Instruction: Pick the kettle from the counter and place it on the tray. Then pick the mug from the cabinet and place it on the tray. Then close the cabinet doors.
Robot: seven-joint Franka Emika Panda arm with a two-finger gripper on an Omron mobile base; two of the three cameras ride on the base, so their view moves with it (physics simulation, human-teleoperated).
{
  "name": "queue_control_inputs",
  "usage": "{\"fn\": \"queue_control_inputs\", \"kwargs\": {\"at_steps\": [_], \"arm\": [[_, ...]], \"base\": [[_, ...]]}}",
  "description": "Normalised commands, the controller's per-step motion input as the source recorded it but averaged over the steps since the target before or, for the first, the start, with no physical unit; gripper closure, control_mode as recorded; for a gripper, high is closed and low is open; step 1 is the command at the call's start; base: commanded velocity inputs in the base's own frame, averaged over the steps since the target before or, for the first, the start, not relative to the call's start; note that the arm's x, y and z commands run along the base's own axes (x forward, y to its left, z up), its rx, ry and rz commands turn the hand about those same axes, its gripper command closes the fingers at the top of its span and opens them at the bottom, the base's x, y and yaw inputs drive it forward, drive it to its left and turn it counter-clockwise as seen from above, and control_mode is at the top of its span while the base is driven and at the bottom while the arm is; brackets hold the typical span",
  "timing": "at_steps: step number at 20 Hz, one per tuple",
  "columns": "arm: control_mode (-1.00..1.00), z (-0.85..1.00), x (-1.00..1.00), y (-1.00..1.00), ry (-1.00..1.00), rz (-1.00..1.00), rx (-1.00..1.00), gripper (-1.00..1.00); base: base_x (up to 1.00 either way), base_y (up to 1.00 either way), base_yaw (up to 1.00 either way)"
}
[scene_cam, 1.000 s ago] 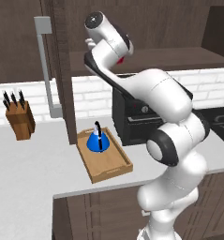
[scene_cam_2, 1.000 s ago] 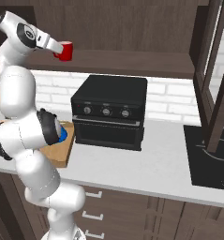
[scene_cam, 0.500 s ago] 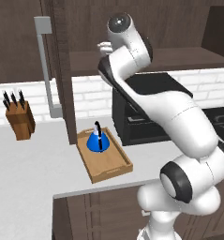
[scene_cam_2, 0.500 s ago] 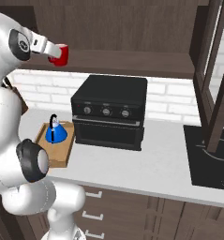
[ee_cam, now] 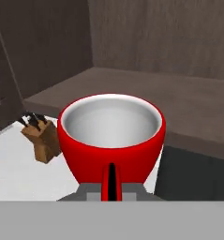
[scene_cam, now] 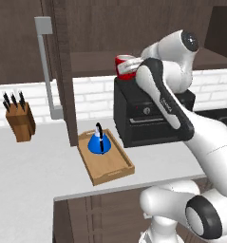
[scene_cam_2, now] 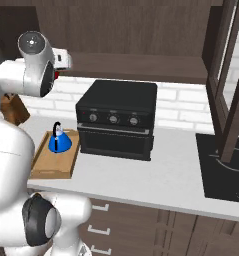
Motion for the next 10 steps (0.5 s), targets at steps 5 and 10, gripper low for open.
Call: {"fn": "queue_control_inputs", "kwargs": {"at_steps": [5, 10], "arm": [[-1.0, -0.07, -0.61, 0.0, 0.0, 0.78, 0.0, 1.0], [-1.0, -0.05, -0.2, 0.0, 0.0, 0.18, 0.0, 1.0]], "base": [[0.0, 0.0, 0.0], [0.0, 0.0, 0.0]]}}
